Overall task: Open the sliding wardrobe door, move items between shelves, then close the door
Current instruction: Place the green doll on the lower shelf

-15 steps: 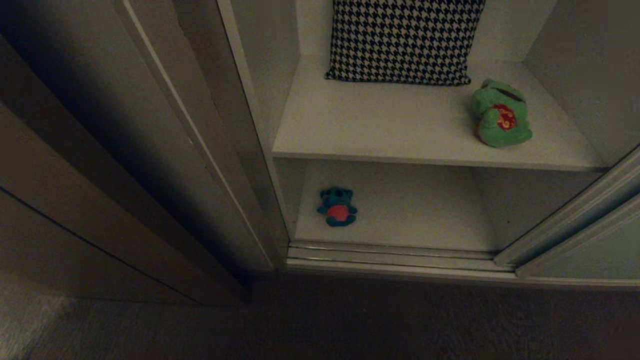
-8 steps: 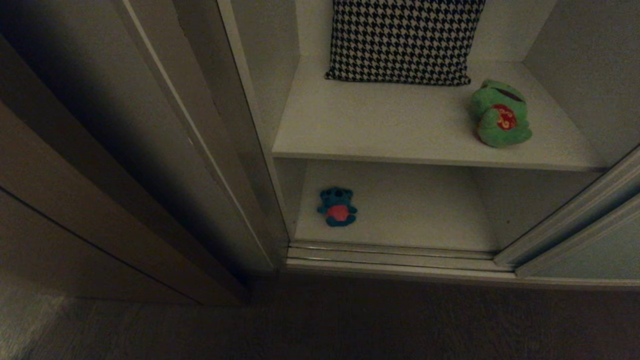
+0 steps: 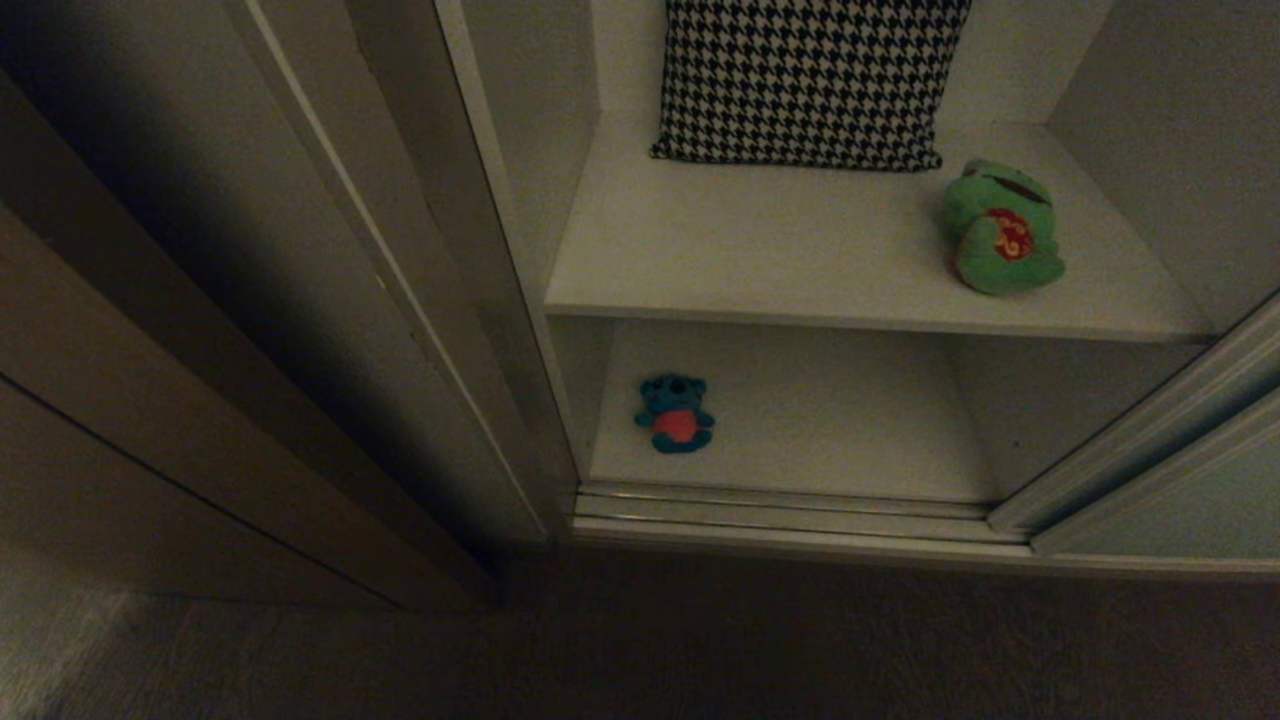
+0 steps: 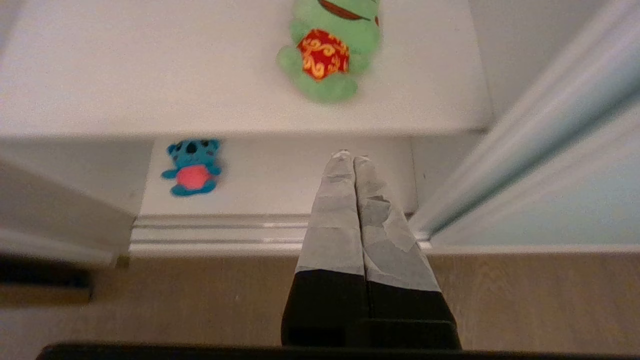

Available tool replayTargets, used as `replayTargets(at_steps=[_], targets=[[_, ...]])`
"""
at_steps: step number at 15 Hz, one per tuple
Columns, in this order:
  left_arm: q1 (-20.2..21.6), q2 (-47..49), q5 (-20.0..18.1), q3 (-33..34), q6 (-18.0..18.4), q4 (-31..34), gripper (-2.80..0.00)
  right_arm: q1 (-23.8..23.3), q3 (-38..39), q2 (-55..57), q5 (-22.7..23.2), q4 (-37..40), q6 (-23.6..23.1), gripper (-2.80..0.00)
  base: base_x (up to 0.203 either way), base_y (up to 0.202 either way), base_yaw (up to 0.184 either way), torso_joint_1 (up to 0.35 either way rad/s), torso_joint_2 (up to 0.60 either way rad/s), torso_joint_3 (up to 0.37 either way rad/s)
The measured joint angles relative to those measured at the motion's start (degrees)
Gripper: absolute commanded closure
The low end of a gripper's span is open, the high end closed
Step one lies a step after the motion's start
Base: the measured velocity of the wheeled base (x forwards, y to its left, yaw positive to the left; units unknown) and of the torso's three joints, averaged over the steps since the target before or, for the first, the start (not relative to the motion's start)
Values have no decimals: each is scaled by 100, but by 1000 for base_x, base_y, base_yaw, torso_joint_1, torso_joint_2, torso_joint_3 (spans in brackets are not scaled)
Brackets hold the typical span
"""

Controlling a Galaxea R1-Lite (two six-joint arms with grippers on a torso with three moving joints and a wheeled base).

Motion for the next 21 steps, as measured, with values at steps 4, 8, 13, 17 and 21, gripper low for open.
replayTargets(at_steps=[4,8,13,17,21], targets=[[6,0,1,0,-1,0,0,-386,-90,1175,128,-967,18,0,0,0,0,0,0,0],[0,0,1,0,-1,1,0,-899,-223,2408,236,-1952,16,0,0,0,0,0,0,0],[2,0,1,0,-1,1,0,-1064,-593,3640,235,-2842,103,-280,0,0,0,0,0,0],[2,0,0,0,-2,0,0,-1023,-992,4241,338,-2906,518,-280,0,0,0,0,0,0],[0,0,1,0,0,0,0,-819,-1050,4549,641,-2916,1210,-280,0,0,0,0,0,0]])
